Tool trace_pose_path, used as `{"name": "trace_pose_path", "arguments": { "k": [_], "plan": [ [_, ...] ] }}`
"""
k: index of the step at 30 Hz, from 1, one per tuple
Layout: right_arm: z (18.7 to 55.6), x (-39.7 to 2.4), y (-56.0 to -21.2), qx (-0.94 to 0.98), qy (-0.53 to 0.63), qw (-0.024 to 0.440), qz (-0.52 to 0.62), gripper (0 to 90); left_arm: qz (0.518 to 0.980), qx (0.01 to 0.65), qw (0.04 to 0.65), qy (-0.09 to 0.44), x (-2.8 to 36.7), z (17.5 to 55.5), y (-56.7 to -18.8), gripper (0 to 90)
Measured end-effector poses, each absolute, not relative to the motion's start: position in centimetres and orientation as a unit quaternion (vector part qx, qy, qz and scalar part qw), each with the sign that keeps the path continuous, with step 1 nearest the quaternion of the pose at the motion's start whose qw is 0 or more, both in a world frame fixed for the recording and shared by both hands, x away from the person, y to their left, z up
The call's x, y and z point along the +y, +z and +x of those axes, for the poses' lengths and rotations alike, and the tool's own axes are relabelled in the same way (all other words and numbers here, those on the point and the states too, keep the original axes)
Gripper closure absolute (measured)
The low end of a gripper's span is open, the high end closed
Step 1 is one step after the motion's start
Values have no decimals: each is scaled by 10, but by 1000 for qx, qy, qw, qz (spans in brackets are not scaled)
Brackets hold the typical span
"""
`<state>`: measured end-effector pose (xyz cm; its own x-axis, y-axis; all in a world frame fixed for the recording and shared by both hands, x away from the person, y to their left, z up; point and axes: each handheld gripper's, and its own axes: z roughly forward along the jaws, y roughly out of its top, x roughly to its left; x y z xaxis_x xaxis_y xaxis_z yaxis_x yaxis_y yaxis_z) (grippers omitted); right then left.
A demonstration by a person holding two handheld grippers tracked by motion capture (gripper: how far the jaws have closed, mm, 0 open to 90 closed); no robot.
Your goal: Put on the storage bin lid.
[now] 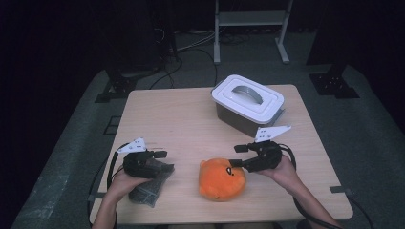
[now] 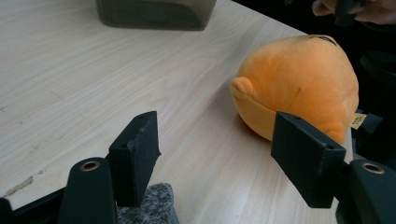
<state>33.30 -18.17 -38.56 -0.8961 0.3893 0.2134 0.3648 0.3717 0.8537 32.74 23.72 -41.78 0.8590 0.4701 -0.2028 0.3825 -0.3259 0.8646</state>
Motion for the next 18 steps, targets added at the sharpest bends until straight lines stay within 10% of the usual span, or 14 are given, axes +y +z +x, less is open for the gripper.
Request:
{"name": "trace_pose_path", "arguments": {
  "k": [18],
  "plan": [
    [374,-209,-367,821,504,64,262,265,809,256,526,60,232,327,-418,242]
  ]
}}
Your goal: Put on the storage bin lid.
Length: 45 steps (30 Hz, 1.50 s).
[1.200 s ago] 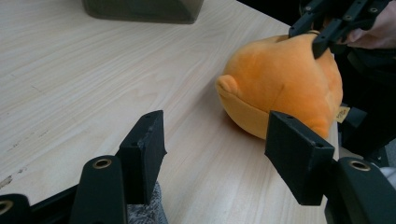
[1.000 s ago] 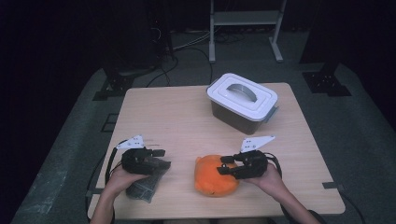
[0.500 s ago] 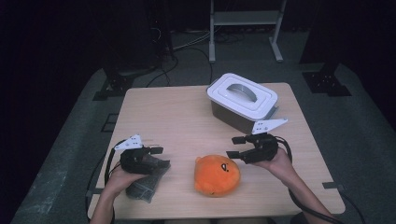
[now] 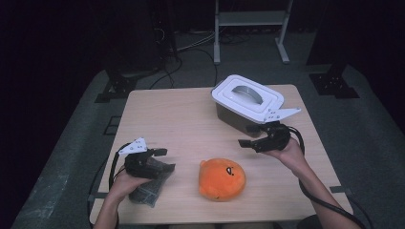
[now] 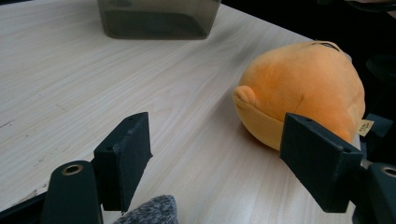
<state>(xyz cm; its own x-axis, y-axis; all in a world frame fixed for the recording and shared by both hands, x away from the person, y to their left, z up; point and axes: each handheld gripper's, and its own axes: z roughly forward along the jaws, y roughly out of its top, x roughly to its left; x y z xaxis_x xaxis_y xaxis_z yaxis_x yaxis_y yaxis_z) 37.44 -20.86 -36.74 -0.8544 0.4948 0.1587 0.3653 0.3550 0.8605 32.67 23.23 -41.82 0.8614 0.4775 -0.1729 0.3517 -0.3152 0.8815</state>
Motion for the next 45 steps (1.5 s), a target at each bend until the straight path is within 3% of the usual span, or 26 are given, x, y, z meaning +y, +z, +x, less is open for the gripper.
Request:
{"name": "trace_pose_path", "arguments": {
  "k": [25,45],
  "plan": [
    [426,-221,-338,816,495,121,274,221,792,259,550,49,226,324,-418,137],
    [454,-229,-324,811,498,140,274,222,799,249,546,46,219,325,-419,120]
  ]
}}
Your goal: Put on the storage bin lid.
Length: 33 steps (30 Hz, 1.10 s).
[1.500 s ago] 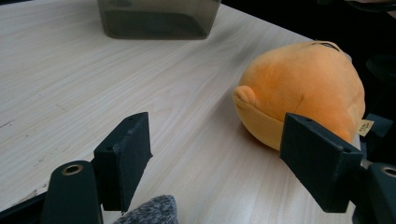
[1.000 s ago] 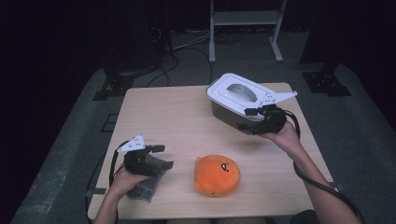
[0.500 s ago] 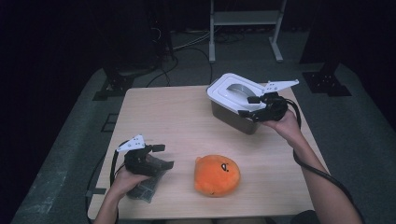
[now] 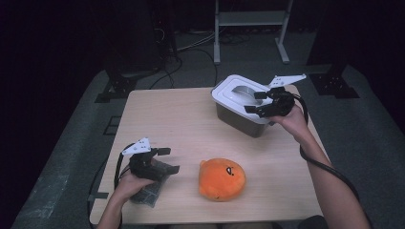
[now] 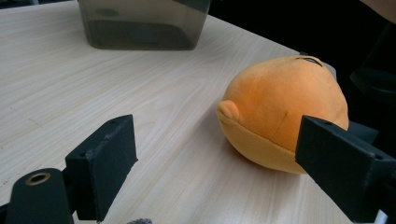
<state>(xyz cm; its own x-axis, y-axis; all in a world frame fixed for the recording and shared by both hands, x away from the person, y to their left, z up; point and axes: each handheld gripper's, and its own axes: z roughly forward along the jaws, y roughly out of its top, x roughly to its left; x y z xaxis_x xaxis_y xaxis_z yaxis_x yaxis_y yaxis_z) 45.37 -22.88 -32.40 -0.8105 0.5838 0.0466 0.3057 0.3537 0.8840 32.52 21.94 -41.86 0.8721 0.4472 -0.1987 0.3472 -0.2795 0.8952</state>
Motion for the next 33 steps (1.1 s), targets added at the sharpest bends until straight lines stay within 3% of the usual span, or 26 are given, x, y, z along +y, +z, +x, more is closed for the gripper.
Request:
{"name": "trace_pose_path", "arguments": {
  "k": [33],
  "plan": [
    [518,-225,-327,811,476,161,300,239,800,245,547,34,219,324,-424,103]
  ]
}}
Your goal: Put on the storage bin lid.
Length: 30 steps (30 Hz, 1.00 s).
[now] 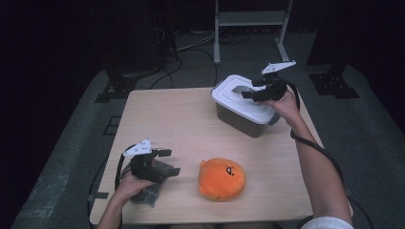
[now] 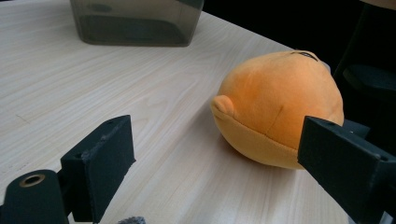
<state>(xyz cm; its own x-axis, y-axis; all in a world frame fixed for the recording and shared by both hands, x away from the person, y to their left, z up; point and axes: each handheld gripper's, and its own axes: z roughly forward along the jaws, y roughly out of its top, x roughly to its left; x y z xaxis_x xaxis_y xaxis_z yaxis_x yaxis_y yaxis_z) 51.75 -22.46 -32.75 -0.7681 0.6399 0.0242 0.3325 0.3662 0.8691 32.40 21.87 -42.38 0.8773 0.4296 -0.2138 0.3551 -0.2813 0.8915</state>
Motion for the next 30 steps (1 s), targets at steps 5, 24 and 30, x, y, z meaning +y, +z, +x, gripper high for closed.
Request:
{"name": "trace_pose_path", "arguments": {
  "k": [5,24,30],
  "plan": [
    [525,-224,-332,809,472,161,311,244,798,252,546,39,221,323,-424,102],
    [534,-220,-343,811,458,171,322,517,789,261,555,40,229,320,-423,101],
    [533,-218,-347,812,457,177,318,590,793,259,549,42,230,320,-423,101]
  ]
}}
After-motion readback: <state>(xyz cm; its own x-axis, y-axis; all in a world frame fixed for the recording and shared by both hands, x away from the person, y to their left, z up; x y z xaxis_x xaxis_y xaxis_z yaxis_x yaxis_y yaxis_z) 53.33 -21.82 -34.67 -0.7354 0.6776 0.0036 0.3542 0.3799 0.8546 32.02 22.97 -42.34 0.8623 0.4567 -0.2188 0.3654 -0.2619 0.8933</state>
